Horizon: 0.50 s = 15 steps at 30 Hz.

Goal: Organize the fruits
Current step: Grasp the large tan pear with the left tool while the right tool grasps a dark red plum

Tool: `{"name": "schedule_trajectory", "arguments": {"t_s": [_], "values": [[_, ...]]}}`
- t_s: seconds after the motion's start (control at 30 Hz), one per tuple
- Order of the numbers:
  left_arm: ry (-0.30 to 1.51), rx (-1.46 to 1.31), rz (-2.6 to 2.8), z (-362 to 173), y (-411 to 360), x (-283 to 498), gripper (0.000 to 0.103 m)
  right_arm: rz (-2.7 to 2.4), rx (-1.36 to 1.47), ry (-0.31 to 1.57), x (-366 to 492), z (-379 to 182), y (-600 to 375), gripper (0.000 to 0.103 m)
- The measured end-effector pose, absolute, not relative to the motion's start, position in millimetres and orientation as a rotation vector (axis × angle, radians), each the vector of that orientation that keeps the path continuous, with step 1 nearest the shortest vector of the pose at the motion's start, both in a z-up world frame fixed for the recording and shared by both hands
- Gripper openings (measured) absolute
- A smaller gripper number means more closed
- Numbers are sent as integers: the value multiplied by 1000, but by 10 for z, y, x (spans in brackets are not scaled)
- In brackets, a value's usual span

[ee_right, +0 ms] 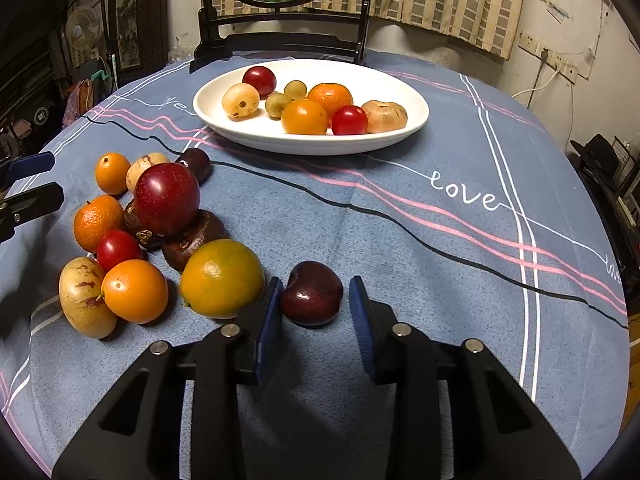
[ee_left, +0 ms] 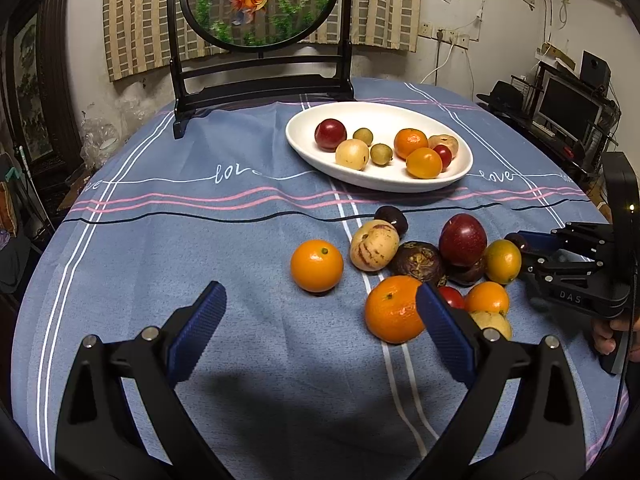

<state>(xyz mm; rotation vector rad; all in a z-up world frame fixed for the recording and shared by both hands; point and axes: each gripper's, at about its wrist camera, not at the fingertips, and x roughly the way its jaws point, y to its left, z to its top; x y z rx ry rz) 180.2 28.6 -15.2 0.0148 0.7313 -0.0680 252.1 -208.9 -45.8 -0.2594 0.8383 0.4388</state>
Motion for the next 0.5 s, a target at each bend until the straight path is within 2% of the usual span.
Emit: {"name": "schedule_trajectory", "arguments": {"t_s": [0.13, 0.37, 0.5], "values": [[730, 25, -66, -154, 271, 1798, 97, 446, -246, 837, 2521, -448, -2095, 31], [754, 23, -205, -165, 160, 1750, 97, 408, -118, 836, 2600, -360, -2310, 31], [746, 139, -382, -187, -145, 1592, 95, 411, -111, 852, 2612, -372, -2306, 31]]}}
